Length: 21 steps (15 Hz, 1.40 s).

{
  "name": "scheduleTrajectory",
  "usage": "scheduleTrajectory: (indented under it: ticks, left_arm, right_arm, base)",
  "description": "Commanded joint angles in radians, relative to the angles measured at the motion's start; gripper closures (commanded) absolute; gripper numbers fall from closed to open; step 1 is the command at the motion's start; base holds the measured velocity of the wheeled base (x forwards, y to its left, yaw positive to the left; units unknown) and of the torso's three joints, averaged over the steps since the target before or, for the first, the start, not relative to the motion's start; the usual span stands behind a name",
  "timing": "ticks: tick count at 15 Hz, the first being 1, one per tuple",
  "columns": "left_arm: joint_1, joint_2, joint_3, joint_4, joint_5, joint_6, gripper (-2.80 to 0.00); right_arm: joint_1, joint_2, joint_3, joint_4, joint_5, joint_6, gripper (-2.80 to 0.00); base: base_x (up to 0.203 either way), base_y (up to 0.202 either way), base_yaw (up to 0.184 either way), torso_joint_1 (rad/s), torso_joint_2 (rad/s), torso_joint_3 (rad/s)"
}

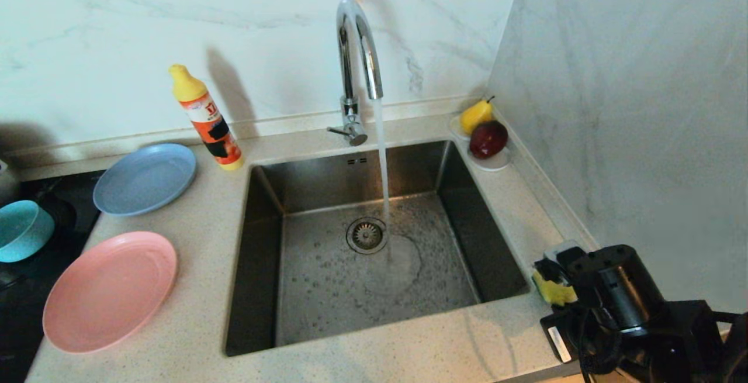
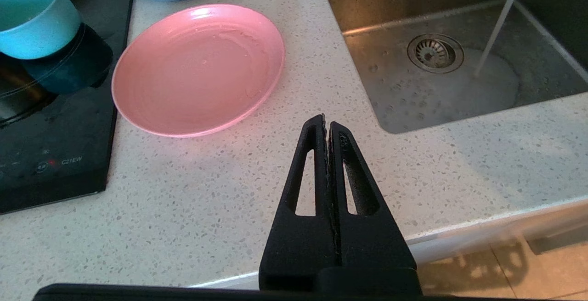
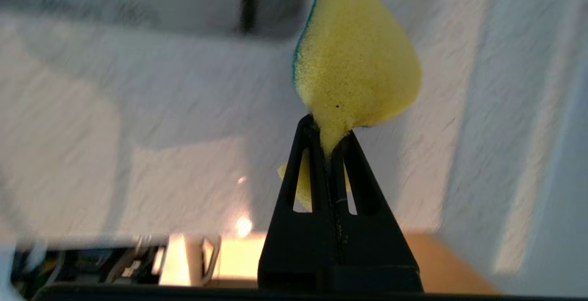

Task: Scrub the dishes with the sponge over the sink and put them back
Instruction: Put down the sponge

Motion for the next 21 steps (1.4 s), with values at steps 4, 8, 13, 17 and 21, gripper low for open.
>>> scheduleTrajectory:
  ticks: [4, 8, 13, 17, 21]
  left_arm:
    - [0.0, 0.002, 0.017, -0.001, 0.0, 0.001, 0.0]
    - [0.0, 0.002, 0.017, -0.001, 0.0, 0.001, 0.0]
    - [0.0, 0.002, 0.017, 0.0, 0.0, 0.001, 0.0]
    - [0.0, 0.002, 0.017, 0.0, 0.0, 0.001, 0.0]
    - [0.0, 0.002, 0.017, 0.0, -0.001, 0.001, 0.0]
  right_arm:
    - [-0.087, 0.079, -0.013, -0.111, -0.003, -0.062, 0.0]
    - [-0.137, 0.158, -0.067, -0.118, -0.002, -0.084, 0.0]
    - [-0.156, 0.181, -0.13, -0.151, 0.001, -0.12, 0.0]
    - [-0.149, 0.172, -0.124, -0.151, -0.001, -0.12, 0.0]
    - [-0.133, 0.148, -0.106, -0.144, -0.003, -0.085, 0.0]
  base:
    - [0.0, 0.0, 0.0, 0.0, 0.0, 0.0]
    - [0.0, 0.0, 0.0, 0.0, 0.0, 0.0]
    - [0.0, 0.0, 0.0, 0.0, 0.0, 0.0]
    - [0.0, 0.0, 0.0, 0.0, 0.0, 0.0]
    - [0.0, 0.0, 0.0, 0.0, 0.0, 0.0]
